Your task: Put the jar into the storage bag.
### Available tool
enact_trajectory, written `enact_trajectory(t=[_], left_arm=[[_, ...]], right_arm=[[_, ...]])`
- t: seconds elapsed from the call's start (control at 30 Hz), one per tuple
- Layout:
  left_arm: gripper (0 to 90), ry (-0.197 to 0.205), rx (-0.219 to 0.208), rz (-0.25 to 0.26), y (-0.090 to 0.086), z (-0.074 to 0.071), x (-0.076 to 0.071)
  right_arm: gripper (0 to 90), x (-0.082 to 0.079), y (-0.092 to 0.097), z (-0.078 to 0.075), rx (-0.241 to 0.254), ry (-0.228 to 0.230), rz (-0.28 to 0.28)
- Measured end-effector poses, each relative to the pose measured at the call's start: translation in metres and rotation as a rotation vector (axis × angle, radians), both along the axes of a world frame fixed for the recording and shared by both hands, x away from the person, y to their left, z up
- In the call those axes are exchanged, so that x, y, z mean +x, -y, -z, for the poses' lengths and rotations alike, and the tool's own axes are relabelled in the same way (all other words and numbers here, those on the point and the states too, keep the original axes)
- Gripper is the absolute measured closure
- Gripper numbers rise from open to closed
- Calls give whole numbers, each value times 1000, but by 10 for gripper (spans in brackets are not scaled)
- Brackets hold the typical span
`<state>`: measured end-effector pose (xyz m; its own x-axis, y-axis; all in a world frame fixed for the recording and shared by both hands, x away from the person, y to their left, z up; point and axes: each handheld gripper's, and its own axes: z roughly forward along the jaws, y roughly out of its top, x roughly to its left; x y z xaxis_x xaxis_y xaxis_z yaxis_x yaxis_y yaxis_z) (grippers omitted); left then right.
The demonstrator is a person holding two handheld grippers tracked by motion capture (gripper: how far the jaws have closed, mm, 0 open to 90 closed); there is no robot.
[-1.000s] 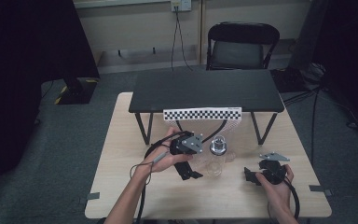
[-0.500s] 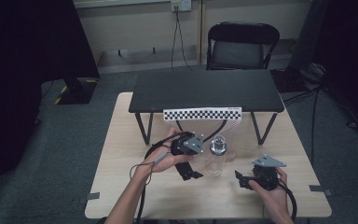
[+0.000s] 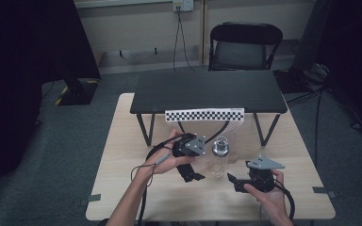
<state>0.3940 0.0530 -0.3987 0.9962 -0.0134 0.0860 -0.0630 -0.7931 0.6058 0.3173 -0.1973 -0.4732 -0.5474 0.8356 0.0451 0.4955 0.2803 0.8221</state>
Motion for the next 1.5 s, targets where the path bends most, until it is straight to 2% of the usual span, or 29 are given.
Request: enact_trajectory(t=[0.07,0.1,0.13,0.17,0.23,0.33,0.43,0.53,0.77,0.97,1.03,1.1,1.2,1.37,1.5], left_arm=[[2,-6,-5,-1,0,0,0],[2,-8,-4,-1,0,0,0],[2,-10,-5,-2,0,0,1],[2,-7,-1,-4,0,1,1],[2,-3,1,-3,0,2,1],[2,-5,1,-5,0,2,1],[2,-7,6,-3,0,1,1],[2,-10,2,-2,0,2,1],[2,-8,2,0,0,2,1],[2,-11,-3,-8,-1,2,1],[2,-11,-1,-16,0,3,1],[2,-12,-1,-15,0,4,2],[2,-16,-4,-16,-1,4,2],[2,-9,-8,-22,-1,4,0],[2,-6,-5,-21,-1,4,0]], right_arm=[[88,1,-4,-3,3,-1,-14],[84,2,-9,-5,8,-29,-48],[84,3,-11,-6,6,-37,-62],[82,4,-15,-8,-7,-32,-60],[82,6,-17,-9,-5,-35,-74],[115,9,-24,-16,9,-12,-86],[141,12,-32,-20,3,15,-88],[148,20,-40,-22,8,40,-66],[207,34,-48,-17,-18,41,-61],[250,41,-53,-15,-69,51,-58],[259,43,-53,-15,-67,40,-62],[312,44,-53,-14,-52,33,-76],[315,44,-55,-14,-70,36,-79],[316,41,-52,-14,-63,45,-81],[317,37,-45,-14,-34,34,-83]])
